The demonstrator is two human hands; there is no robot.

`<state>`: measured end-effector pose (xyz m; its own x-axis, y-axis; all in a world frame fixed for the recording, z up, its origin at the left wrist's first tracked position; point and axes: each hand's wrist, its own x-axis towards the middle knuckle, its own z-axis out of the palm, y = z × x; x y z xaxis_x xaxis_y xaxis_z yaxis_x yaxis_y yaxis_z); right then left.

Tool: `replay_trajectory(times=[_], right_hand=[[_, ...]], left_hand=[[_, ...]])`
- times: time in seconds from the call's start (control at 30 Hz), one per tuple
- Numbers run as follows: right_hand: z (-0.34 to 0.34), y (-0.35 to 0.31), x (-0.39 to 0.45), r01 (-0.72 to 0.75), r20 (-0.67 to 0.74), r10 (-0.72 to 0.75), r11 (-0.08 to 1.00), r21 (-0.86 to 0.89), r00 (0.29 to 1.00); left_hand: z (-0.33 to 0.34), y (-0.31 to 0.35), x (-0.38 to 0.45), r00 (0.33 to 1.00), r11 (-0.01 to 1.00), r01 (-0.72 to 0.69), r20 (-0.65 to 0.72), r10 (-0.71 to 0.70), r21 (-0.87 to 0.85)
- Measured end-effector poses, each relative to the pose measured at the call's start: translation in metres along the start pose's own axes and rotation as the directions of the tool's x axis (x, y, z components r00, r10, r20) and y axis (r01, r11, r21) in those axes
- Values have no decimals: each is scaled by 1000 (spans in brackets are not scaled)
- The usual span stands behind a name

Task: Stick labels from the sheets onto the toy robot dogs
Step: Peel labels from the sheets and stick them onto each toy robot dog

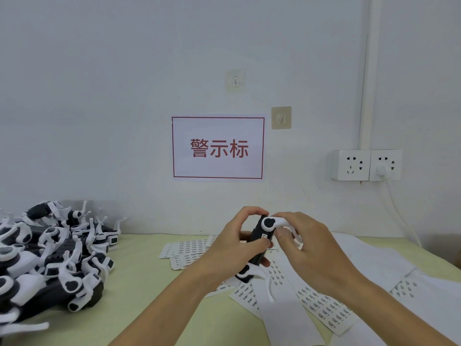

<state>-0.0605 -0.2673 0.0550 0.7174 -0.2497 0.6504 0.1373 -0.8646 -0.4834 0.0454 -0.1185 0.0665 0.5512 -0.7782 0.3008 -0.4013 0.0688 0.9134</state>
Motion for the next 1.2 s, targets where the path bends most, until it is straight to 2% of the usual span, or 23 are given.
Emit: replay_trajectory(times=[0.13,0.2,0.5,0.8,0.97,1.1,1.2], right_hand=[[-1,-4,2,-150,121,120,947,286,985],[-2,-3,3,-226,177,172,908,353,969],[1,2,4,-310,238,229,864,397,944],[2,4,5,-343,253,256,844,411,933],[2,4,7,-361,233,284,824,436,930],[2,3,9,-374,213,308,789,487,927],[4,4,8,-382,170,345,776,502,923]], left_hand=[[-2,0,-1,997,998,-32,66,28,54],[-3,0,-1,996,996,-35,90,28,76],[0,-2,0,994,1000,6,112,-8,24],[-3,-3,-1,989,996,17,145,-29,86],[-6,-1,-1,981,997,39,186,-52,73],[-7,-1,1,980,991,24,190,-49,135],[-5,-4,2,983,980,64,160,-95,188]])
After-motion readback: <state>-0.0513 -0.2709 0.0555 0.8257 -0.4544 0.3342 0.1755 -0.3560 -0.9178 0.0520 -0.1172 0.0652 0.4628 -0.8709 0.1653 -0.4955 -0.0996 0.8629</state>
